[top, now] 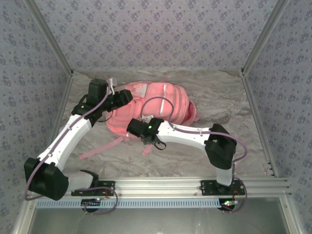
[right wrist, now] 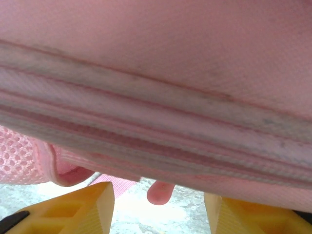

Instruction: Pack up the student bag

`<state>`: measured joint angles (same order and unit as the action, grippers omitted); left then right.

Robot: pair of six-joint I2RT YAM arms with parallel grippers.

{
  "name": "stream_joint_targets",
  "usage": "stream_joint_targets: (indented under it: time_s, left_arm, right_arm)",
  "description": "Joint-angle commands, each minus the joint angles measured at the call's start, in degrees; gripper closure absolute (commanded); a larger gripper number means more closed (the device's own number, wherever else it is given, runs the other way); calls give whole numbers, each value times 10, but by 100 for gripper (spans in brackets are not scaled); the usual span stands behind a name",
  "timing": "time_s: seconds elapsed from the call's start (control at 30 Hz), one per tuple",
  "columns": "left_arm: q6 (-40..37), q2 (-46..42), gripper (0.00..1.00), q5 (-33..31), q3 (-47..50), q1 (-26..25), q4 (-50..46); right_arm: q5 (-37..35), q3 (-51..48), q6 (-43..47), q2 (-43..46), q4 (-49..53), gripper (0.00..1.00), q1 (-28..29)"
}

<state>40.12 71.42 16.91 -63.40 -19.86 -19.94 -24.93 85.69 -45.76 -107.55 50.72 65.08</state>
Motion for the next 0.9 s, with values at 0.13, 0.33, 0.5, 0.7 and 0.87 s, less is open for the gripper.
stream_joint_targets:
  time_s: [0.13,0.33,0.5,0.7,0.87]
  left_arm:
    - [7,-12,49,15,-2,6,16]
    - [11,-16,50,18,-3,7,17]
    - [10,-20,49,18,-1,7,18]
    - [13,-17,50,22,1,7,22]
    - [14,-15,49,25,-1,8,23]
  right_arm:
    - [-73,63,-49,-51,133,48,25]
    - [-73,62,-65,-69,147,52,34]
    - [-74,60,-63,-75,140,55,29]
    - [-60,80,-53,-99,131,56,30]
    - [-65,84,-52,-111,131,59,28]
